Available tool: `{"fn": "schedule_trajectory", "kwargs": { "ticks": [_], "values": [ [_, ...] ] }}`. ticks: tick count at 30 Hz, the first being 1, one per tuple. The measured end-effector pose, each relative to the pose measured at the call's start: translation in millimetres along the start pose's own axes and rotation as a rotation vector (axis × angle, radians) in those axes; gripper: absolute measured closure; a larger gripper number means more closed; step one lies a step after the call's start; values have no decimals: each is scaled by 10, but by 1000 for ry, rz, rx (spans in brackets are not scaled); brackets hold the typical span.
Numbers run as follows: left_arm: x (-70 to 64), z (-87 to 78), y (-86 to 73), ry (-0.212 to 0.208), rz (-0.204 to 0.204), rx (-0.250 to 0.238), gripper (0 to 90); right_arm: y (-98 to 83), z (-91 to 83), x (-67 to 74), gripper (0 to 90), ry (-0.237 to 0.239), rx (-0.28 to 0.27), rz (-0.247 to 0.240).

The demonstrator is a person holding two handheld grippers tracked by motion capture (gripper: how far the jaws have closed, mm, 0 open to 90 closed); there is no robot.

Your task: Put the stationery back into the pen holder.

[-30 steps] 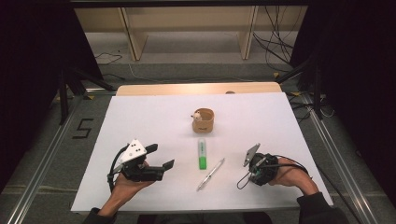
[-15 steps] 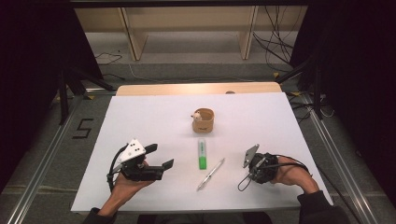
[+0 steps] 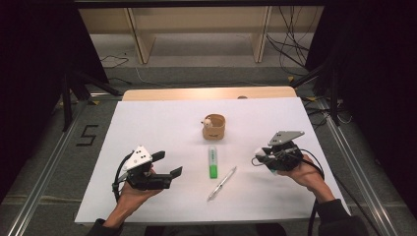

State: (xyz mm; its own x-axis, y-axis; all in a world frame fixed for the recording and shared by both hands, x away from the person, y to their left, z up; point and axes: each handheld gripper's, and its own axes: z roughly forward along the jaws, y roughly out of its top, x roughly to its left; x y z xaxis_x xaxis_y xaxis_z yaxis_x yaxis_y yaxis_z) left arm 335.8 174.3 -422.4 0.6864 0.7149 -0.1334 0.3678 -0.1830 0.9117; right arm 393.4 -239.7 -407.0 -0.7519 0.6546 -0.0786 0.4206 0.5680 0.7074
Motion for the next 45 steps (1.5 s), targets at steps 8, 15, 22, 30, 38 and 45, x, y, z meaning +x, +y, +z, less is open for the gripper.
{"fn": "schedule_trajectory", "kwargs": {
  "ticks": [8,15,22,30,38,45],
  "values": [
    [5,-1,-2,2,-8,-4,148,149,53,-14,658,-43,-166,121],
    [14,-4,-5,8,-15,-12,148,295,139,-42,657,-41,-239,180],
    [31,-9,-12,6,-24,-15,148,461,246,-47,657,-24,-281,196],
    [47,-21,-11,13,-38,-30,148,627,377,-65,657,-29,-291,210],
    [55,-29,-11,20,-40,-35,148,837,499,-121,656,-39,-322,235],
    [60,-26,-15,23,-45,-33,148,1012,579,-156,656,-53,-347,254]
  ]
}}
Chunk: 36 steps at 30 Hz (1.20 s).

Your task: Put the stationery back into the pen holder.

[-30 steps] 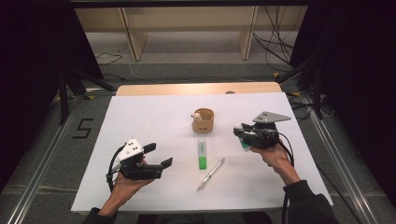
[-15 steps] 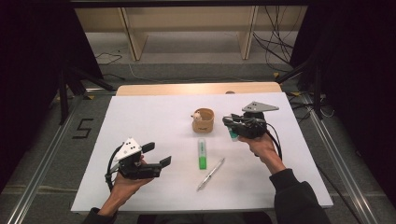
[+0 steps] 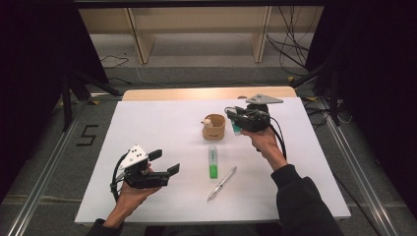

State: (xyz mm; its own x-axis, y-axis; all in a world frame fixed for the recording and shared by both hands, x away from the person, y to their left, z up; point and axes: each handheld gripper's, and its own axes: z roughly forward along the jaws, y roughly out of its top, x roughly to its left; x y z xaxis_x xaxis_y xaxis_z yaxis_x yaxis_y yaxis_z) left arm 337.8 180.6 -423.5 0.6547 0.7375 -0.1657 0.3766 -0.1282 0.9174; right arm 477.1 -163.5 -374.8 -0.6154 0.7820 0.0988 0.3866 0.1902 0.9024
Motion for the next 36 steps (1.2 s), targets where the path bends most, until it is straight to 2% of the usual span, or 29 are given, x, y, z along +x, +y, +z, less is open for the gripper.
{"fn": "schedule_trajectory", "kwargs": {
  "ticks": [16,30,36],
  "values": [
    [0,-9,1,-6,-12,-9,148,236,447,55,656,-19,14,8],
    [2,-15,1,-8,-9,-8,148,307,704,93,655,-43,19,33],
    [5,-18,2,-6,-14,-12,148,322,762,82,655,-54,10,40]
  ]
}}
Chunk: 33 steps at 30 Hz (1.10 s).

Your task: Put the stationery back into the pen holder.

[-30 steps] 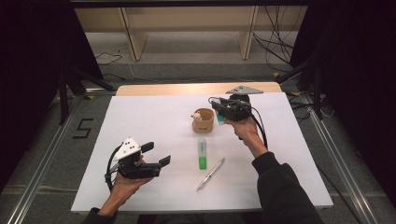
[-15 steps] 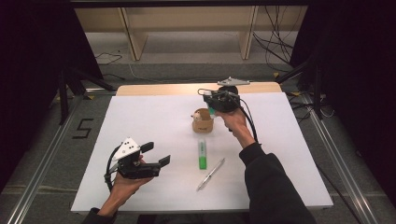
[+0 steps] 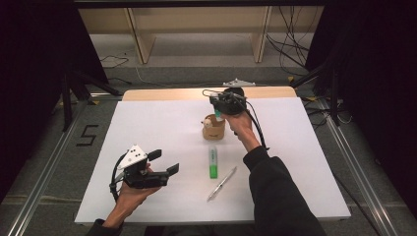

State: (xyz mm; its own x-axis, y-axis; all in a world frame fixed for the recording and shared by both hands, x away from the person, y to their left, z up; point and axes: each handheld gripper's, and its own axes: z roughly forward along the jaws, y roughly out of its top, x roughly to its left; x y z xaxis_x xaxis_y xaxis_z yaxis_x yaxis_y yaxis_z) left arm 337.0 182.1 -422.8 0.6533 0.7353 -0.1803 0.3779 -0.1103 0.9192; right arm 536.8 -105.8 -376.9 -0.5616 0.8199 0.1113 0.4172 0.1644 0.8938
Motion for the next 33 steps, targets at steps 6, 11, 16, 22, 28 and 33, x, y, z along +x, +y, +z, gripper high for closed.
{"fn": "schedule_trajectory", "kwargs": {
  "ticks": [6,11,16,22,28,33],
  "values": [
    [-8,0,1,-1,4,-1,148,-9,32,-3,655,-5,3,9],
    [-3,-3,2,-1,2,-2,148,-22,63,-6,655,-6,1,18],
    [-6,-5,4,-2,2,-4,148,-43,98,-14,655,-9,10,26],
    [-7,-5,3,-4,2,-4,148,-84,142,-26,654,-18,25,26],
    [-5,-5,1,-3,1,-2,148,-120,184,-23,654,-20,41,24],
    [-5,-3,-1,-3,1,-1,148,-157,201,-27,653,-26,47,28]
  ]
}}
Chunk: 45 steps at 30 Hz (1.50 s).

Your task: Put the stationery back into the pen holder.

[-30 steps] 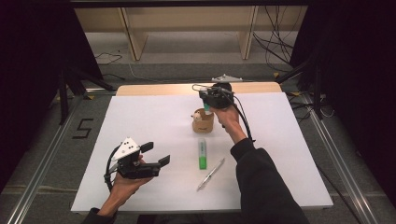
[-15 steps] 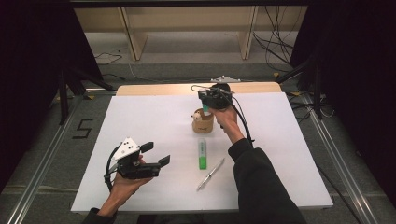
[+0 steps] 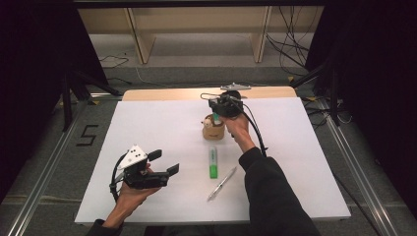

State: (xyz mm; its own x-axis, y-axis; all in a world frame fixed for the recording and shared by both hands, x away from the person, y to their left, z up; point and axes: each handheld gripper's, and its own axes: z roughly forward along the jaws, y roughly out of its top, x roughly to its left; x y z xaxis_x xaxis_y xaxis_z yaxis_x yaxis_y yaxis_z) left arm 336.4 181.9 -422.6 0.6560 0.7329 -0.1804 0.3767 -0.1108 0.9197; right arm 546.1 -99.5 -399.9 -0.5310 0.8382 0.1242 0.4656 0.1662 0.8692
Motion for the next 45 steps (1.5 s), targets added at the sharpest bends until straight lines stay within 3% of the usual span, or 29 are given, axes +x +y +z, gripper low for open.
{"fn": "schedule_trajectory", "kwargs": {
  "ticks": [15,18,23,31,38,45],
  "values": [
    [-2,-4,2,1,2,0,148,-143,58,-47,646,-10,31,28],
    [0,-4,1,3,4,3,148,-139,36,-35,600,-6,23,33],
    [0,3,-2,5,5,9,148,-40,-117,-15,528,31,-40,33],
    [3,16,-8,12,0,21,148,2,-413,-72,423,76,-62,37],
    [11,34,-16,19,-13,35,148,-104,-667,-85,355,98,-40,-7],
    [11,61,-24,27,-26,50,147,-296,-934,-117,308,106,-53,-18]
  ]
}}
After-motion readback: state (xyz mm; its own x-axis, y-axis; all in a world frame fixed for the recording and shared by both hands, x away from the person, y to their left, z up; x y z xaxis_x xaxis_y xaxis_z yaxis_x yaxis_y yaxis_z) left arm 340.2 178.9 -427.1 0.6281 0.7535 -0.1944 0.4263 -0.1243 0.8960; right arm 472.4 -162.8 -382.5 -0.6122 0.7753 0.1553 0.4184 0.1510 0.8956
